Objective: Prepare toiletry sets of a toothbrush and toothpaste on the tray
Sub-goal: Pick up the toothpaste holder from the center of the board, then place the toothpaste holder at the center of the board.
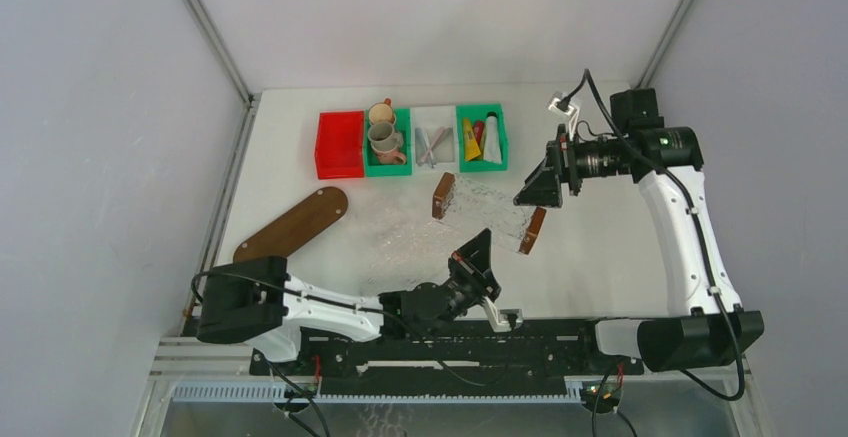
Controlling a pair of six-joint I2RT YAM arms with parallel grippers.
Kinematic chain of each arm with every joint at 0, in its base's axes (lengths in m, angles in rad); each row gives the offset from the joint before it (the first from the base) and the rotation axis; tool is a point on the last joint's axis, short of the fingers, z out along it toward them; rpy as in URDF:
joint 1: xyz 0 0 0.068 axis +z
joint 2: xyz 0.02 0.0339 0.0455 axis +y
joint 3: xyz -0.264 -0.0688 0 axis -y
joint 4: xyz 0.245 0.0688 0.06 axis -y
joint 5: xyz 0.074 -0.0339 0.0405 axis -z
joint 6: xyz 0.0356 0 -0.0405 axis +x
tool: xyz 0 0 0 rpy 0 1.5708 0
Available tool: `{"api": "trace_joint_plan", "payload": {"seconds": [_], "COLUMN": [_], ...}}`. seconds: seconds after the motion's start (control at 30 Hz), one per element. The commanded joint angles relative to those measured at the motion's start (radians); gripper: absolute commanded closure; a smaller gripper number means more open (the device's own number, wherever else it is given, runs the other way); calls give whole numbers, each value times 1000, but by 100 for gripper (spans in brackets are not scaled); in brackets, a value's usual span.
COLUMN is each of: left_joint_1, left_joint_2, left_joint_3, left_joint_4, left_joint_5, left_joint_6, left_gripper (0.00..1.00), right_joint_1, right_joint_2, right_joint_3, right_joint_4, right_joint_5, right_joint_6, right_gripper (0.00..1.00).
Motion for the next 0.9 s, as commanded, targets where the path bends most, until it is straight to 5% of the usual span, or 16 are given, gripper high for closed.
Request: {"api": "trace_joint_plan", "payload": {"seconds": [0.0,0.3,0.87], "left_joint_1": [-11,-18,-18], "left_joint_2": [2,18,26], "left_joint_3": [-11,-15,-26], "left_joint_4": [206,236,280], "left_joint_5": [-7,-2,-12], "left_joint_6": [64,85,109], "left_gripper": [100,100,100], "right_joint_1": [12,51,58], "right_joint_2": [25,24,-9], "right_joint_3": [-34,-94,-182], "right_joint_4": [21,40,104], "right_joint_5": [-37,-52,-163], "right_joint_6": [30,63,182], "right_gripper": [8,15,50]}}
